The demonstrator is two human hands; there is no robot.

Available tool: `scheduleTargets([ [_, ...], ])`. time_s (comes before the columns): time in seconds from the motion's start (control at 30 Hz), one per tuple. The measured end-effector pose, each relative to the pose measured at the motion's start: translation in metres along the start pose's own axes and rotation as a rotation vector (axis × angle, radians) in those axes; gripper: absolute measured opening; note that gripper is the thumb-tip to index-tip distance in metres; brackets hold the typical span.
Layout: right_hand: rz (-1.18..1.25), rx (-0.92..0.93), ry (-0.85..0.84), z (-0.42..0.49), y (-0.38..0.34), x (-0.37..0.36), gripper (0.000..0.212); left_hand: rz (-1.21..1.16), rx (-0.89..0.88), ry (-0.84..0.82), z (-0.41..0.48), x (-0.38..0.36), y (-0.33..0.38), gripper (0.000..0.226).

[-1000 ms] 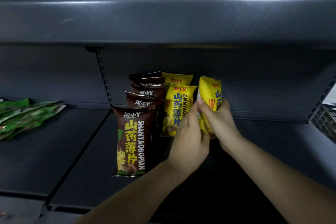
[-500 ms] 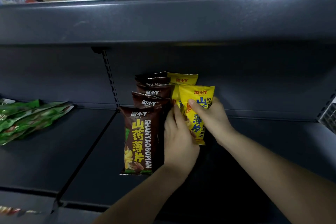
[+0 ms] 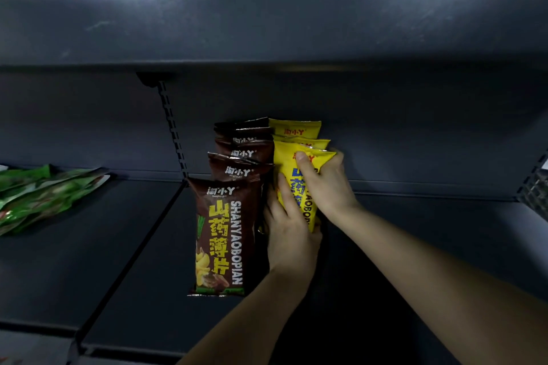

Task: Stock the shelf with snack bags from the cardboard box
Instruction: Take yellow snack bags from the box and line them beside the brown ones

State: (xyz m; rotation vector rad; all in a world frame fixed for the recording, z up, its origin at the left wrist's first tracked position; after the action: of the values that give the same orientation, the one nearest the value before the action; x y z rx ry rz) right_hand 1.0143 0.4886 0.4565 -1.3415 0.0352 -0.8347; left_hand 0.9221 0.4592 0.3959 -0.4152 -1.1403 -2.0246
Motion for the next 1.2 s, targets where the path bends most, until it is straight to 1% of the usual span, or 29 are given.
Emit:
scheduleTargets([
  [0.1, 0.023, -0.024, -0.025, 0.004, -0.001, -0.007, 0.067, -0.034, 0.031, -0.01, -0.001, -0.002, -0.003, 0.119],
  [0.23, 0.191, 0.008, 0.004, 0.004, 0.001, -0.011, 0.073, -0.085, 0.064, -0.063, -0.002, -0.004, -0.005, 0.118],
  [0.33, 0.258, 0.037, 0.005, 0.003, 0.0, -0.009, 0.051, -0.14, 0.07, -0.085, -0.002, -0.005, -0.003, 0.116],
  [0.37, 0.276, 0.039, 0.007, 0.003, 0.0, -0.009, 0.05, -0.143, 0.066, -0.081, -0.001, -0.005, -0.003, 0.116],
  [0.5, 0.243, 0.048, 0.001, 0.007, 0.009, -0.014, 0.061, -0.095, 0.061, -0.06, -0.001, -0.006, -0.004, 0.118],
  [0.53, 0.225, 0.033, -0.024, 0.007, 0.011, -0.013, 0.061, -0.082, 0.067, -0.064, -0.001, -0.007, -0.005, 0.118],
  [0.57, 0.241, 0.023, -0.067, 0.005, 0.01, -0.01, 0.052, -0.067, 0.077, -0.072, -0.002, -0.008, -0.006, 0.119],
  [0.6, 0.273, 0.013, -0.122, 0.0, 0.007, -0.007, 0.039, -0.052, 0.086, -0.079, -0.002, -0.009, -0.007, 0.119],
  [0.63, 0.304, 0.0, -0.193, -0.005, 0.008, -0.007, 0.032, -0.042, 0.09, -0.083, -0.003, -0.009, -0.008, 0.118],
  [0.7, 0.321, -0.027, -0.304, -0.009, 0.019, -0.009, 0.042, -0.03, 0.098, -0.087, -0.003, -0.01, -0.009, 0.118],
  [0.73, 0.32, -0.032, -0.315, -0.009, 0.025, -0.011, 0.042, -0.032, 0.102, -0.088, -0.003, -0.01, -0.008, 0.117],
  [0.87, 0.299, -0.053, -0.21, -0.01, 0.029, -0.017, 0.044, -0.046, 0.091, -0.109, -0.002, -0.006, -0.002, 0.114],
  [0.9, 0.303, -0.045, -0.198, -0.01, 0.03, -0.019, 0.04, -0.052, 0.098, -0.118, -0.002, -0.005, -0.002, 0.114],
  [0.93, 0.305, -0.033, -0.199, -0.011, 0.028, -0.019, 0.031, -0.049, 0.104, -0.131, -0.003, -0.002, -0.001, 0.114],
  [0.97, 0.321, -0.018, -0.206, -0.013, 0.026, -0.018, 0.021, -0.027, 0.095, -0.119, -0.005, 0.001, 0.0, 0.114],
  [1.0, 0.322, -0.011, -0.206, -0.013, 0.026, -0.017, 0.014, 0.019, 0.06, -0.06, -0.007, 0.006, 0.002, 0.11],
  [1.07, 0.329, -0.004, -0.194, -0.014, 0.025, -0.013, 0.014, 0.067, -0.033, 0.049, -0.015, 0.016, 0.008, 0.091],
  [1.1, 0.338, -0.008, -0.191, -0.015, 0.024, -0.012, 0.019, 0.064, -0.087, 0.09, -0.02, 0.023, 0.013, 0.081],
  [1.13, 0.343, -0.033, -0.183, -0.017, 0.023, -0.01, 0.028, 0.037, -0.154, 0.092, -0.025, 0.033, 0.019, 0.076],
  [1.17, 0.321, -0.053, -0.146, -0.018, 0.024, -0.007, 0.039, -0.006, -0.246, 0.08, -0.031, 0.044, 0.025, 0.074],
  [1.2, 0.253, -0.052, -0.059, -0.02, 0.023, -0.001, 0.052, -0.055, -0.346, 0.07, -0.035, 0.059, 0.031, 0.07],
])
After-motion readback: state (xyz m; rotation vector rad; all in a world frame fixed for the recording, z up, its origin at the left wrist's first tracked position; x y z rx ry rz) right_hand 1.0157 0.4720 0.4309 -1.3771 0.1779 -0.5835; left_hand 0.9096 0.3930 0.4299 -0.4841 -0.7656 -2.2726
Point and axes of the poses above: each hand's wrist, its own z-axis towards the middle knuckle, its own x-axis out of the back of the hand, y = z × x, the point moved 4 cm from there along z, towards the middle knuckle, and after that the axes turned 8 degrees about y, right-handed, at the moved point
